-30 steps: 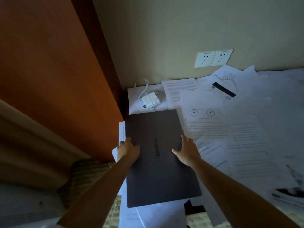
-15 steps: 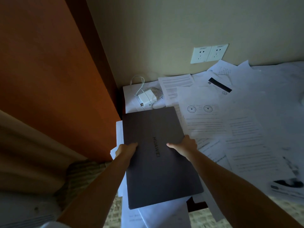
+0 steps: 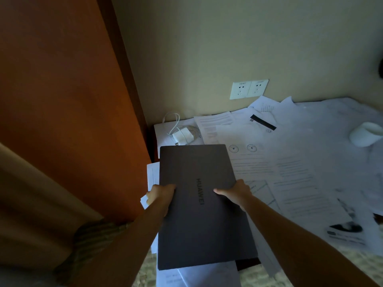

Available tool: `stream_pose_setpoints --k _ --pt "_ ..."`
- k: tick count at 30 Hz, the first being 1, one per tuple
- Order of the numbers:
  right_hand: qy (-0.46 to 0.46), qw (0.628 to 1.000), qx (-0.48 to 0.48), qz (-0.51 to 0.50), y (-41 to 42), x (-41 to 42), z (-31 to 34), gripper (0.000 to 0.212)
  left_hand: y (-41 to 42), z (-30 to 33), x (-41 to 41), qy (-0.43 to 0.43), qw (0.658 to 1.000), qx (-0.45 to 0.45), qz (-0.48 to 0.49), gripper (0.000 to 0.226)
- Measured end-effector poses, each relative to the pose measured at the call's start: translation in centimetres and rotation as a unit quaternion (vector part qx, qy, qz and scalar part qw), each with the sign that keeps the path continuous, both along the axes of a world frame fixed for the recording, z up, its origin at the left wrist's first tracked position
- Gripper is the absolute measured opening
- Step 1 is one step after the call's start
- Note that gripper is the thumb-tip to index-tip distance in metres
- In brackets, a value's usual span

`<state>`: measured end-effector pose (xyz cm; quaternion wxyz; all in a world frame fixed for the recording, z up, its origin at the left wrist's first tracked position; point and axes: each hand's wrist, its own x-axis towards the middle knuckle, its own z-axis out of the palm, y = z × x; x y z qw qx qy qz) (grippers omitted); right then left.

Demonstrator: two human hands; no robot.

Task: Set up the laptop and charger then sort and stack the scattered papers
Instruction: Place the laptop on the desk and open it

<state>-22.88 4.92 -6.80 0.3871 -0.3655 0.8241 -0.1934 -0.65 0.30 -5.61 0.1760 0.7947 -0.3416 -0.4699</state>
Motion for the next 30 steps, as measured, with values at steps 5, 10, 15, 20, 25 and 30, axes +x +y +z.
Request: stream_pose_setpoints --k 5,10,15,20,25,30 --pt "0.002 1.000 -0.030 0.000 0.9 -0.2 1.8 0.105 0.1 1.7 -0.4 0.024 0.999 -0.024 0.001 0.057" --pt "0.019 0.999 -0.026 -0.023 1.5 -0.5 2.7 0.100 0.5 3.2 -0.8 0.056 0.998 -0.032 -0.010 0.047" --pt "0.025 0.999 -0.029 -0.038 2.1 -1.1 2.8 0.101 0.8 3.7 -1.2 0.061 0.997 -0.035 -0.024 0.046" --pt "-0.004 0.997 -0.035 -0.075 2.7 -1.6 3.3 0.105 0.6 3.9 -2.1 0.050 0.997 -0.036 -0.043 0.049" --pt "-0.021 0.994 -0.055 -0.093 3.4 -3.5 3.5 0.088 1.0 4.8 -4.0 0.014 0.996 -0.042 -0.078 0.048" --pt "-0.056 0.991 -0.060 -0.109 4.7 -6.9 3.9 0.090 1.9 5.7 -7.5 0.002 0.997 -0.031 -0.067 0.048"
